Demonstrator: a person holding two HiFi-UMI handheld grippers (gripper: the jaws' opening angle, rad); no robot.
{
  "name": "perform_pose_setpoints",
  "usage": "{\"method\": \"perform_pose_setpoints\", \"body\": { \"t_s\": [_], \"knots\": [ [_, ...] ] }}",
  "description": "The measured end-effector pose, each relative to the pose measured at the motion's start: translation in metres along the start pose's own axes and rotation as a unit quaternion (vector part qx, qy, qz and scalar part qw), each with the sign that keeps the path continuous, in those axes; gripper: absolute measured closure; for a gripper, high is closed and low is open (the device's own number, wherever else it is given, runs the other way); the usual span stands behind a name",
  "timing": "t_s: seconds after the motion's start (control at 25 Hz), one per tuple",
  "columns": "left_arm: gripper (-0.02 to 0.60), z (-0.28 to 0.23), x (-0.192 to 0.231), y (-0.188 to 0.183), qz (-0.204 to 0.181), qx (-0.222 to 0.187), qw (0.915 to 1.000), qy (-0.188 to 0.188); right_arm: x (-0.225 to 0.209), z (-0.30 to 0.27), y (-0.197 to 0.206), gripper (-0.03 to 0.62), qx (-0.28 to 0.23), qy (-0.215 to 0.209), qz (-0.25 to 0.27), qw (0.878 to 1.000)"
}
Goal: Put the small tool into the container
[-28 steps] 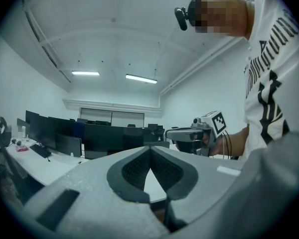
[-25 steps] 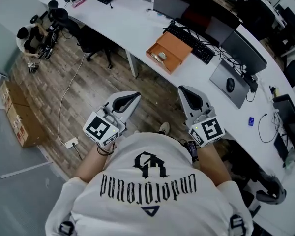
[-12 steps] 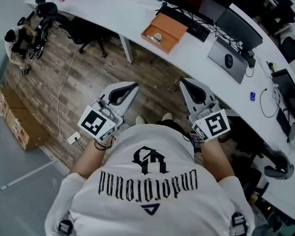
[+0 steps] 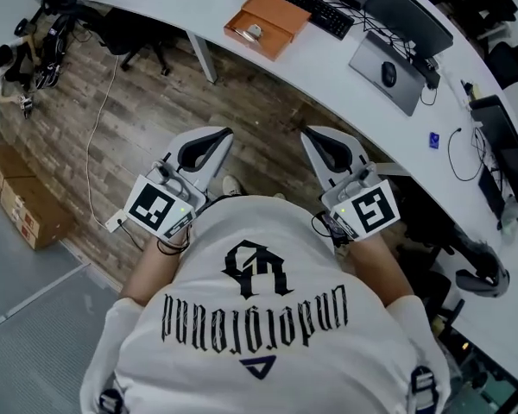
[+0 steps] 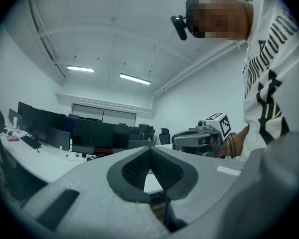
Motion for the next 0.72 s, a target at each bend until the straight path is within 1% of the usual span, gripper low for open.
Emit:
{"method": "perform_pose_setpoints", "body": {
  "t_s": [0.2, 0.48, 0.72],
  "knots": [
    [0.568, -0.032, -0.042, 0.010, 0.015, 0.002, 0.9999, 0.009, -0.014, 0.042, 0.011, 0.579, 0.012, -0.017, -0.003, 1.000],
    [0.569, -0.056, -0.087, 0.024, 0.028, 0.010, 0.9995, -0.009, -0.022, 0.088, 0.031, 0.579, 0.020, -0.045, -0.012, 0.999],
    [0.568, -0.075, -0.123, 0.035, 0.031, 0.015, 0.9993, -0.016, -0.023, 0.115, 0.043, 0.579, 0.013, -0.068, -0.015, 0.997]
  ]
}}
Point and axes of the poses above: the fingertips, and each gripper's own axes: z backward along the fingers, x to its left, y out of its underside, the point moved 3 cm from there along z, backward along the fingers, and after that the axes turned 9 degrees about y, right-handed, at the moved point
